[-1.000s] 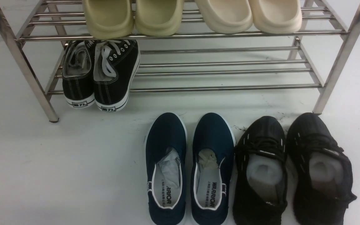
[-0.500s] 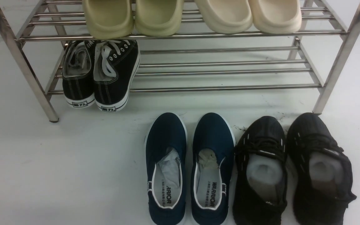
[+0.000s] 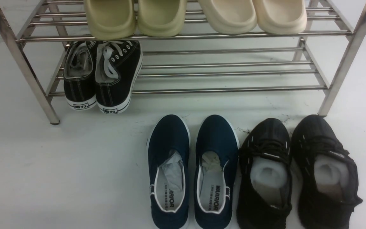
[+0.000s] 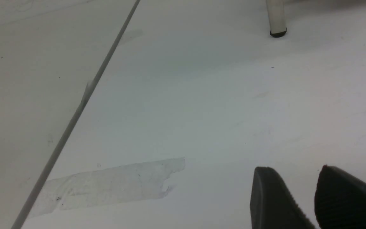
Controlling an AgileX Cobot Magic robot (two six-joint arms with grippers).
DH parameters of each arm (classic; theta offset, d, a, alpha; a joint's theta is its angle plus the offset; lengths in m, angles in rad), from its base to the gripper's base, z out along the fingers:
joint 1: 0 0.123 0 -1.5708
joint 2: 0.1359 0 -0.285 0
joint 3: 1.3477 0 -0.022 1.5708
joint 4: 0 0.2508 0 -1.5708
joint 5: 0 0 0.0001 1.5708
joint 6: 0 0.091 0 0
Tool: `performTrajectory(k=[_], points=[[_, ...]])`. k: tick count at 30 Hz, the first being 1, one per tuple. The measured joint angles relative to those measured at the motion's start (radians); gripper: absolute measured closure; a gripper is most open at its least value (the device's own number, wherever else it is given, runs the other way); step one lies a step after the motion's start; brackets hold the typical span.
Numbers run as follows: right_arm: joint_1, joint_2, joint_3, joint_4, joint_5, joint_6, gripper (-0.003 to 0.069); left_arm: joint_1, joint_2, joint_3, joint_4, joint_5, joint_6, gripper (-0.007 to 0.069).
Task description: Take the shoes off the shelf with your hand on the white table.
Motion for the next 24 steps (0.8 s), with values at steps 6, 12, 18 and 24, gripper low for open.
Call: performTrajectory(k=[6,12,18,24], points=[[-0.013,0.0,0.0,0.005,0.008,0.005,0.063,0.0,0.0,0.0,0.0,0.0,0.0,0.0383],[0.036,0.0,-0.005,0.005,0.049,0.007,0.0628,0.0,0.0,0.0,0.0,0.0,0.0,0.0383],[0.121,0.0,-0.009,0.005,0.061,0.007,0.0619,0.0,0.0,0.0,0.0,0.0,0.0,0.0383],[0.121,0.0,-0.009,0.005,0.061,0.007,0.061,0.0,0.0,0.0,0.0,0.0,0.0,0.0383]])
